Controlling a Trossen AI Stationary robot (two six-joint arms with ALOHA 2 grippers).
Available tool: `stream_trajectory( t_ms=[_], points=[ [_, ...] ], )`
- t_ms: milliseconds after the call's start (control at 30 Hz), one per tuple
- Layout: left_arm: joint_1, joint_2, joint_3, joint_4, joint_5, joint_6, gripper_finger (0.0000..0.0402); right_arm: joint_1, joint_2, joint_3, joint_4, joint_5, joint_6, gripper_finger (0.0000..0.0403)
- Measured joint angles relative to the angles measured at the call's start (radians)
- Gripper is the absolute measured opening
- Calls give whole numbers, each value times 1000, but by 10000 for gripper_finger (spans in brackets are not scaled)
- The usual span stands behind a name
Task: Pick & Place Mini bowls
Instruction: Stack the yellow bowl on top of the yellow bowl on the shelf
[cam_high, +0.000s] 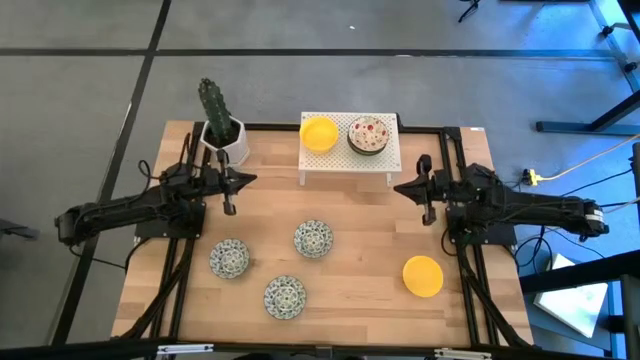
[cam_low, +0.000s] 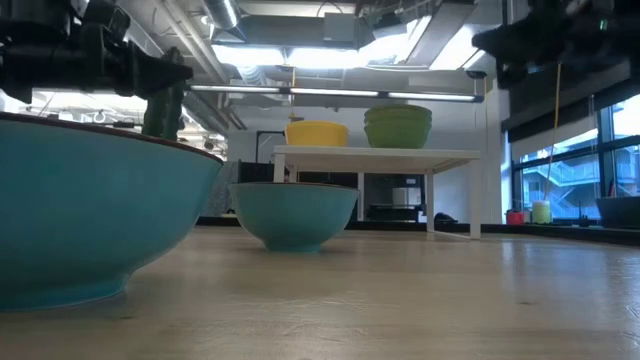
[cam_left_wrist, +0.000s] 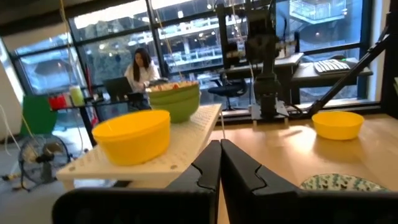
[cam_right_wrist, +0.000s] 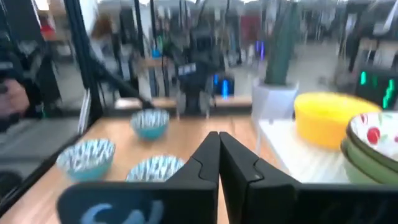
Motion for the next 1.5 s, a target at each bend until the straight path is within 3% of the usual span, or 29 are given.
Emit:
stream_trajectory(
  t_ms=[167,333,533,633,767,1067,1267,1500],
  points=[
    [0,0,0,-38,1,-29,3,142,102,312,-553,169,75,4],
    [0,0,0,-45,2,-49,3,341,306,573,-951,276,288,2],
    [0,0,0,-45,2,-72,7,556,610,764,-1271,284,480,1],
    [0,0,0,-47,2,-73,7,603,751,792,-1381,226,551,3],
    [0,0,0,-55,2,-73,3,609,867,785,-1396,94,627,24],
    [0,1,0,-52,2,-73,7,619,901,755,-1354,191,648,117],
    [0,1,0,-50,59,-73,3,668,916,697,-1325,119,639,179],
    [0,1,0,-49,59,-73,6,732,915,601,-1205,70,684,192]
  ],
)
